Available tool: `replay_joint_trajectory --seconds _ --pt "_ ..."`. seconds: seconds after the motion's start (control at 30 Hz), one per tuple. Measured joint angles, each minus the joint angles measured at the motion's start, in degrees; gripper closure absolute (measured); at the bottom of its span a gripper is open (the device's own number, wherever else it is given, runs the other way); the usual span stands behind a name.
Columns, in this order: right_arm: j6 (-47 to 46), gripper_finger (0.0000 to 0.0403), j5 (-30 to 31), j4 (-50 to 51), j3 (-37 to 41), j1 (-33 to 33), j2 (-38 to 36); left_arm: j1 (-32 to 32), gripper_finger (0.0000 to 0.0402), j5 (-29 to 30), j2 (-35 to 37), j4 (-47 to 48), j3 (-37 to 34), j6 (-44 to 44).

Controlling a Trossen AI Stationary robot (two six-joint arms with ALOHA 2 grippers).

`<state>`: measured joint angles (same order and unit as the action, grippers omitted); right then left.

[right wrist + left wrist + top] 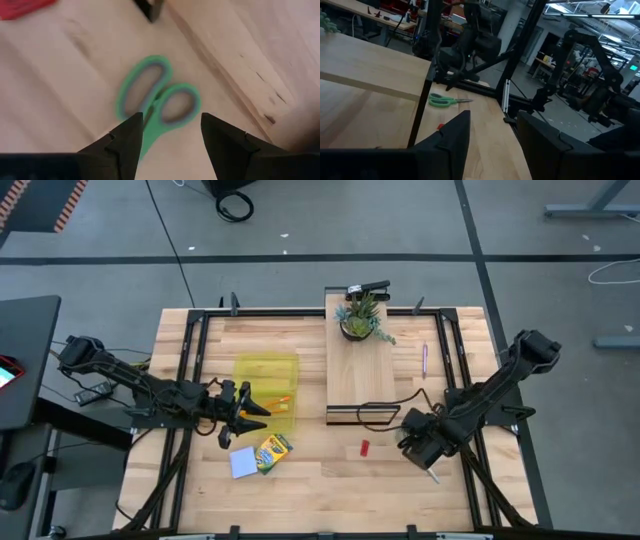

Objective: Pack school essentials
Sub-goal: Put the green scissors into the yellow supply box

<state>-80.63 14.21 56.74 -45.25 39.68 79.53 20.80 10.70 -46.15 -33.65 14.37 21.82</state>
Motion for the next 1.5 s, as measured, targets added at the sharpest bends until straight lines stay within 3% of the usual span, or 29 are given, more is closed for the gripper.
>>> replay_joint_trajectory --seconds 0.3,0.67,0.87,1.3,1.5 --pt "-1.4 0.0196 2.7 -0.5 0.1 -0.3 6.9 0.0 0.023 0.2 0.0 0.0 0.0 -0.2" --pt "-2.8 0.0203 3.5 -5.9 2.3 -0.1 8.1 0.0 0.023 0.2 0.0 -0.1 0.0 -0.1" --pt "-4.6 0.0225 2.3 -13.2 6.4 -0.1 7.9 0.0 0.023 0.2 0.0 -0.1 0.0 -0.1" --pt "-6.3 0.031 0.5 -13.9 7.6 0.6 7.9 0.0 0.023 0.2 0.0 -0.9 0.0 -0.6" --pt "-6.0 0.0312 0.1 -14.2 7.6 0.6 7.9 0.0 0.023 0.2 0.0 -1.9 0.0 -0.6"
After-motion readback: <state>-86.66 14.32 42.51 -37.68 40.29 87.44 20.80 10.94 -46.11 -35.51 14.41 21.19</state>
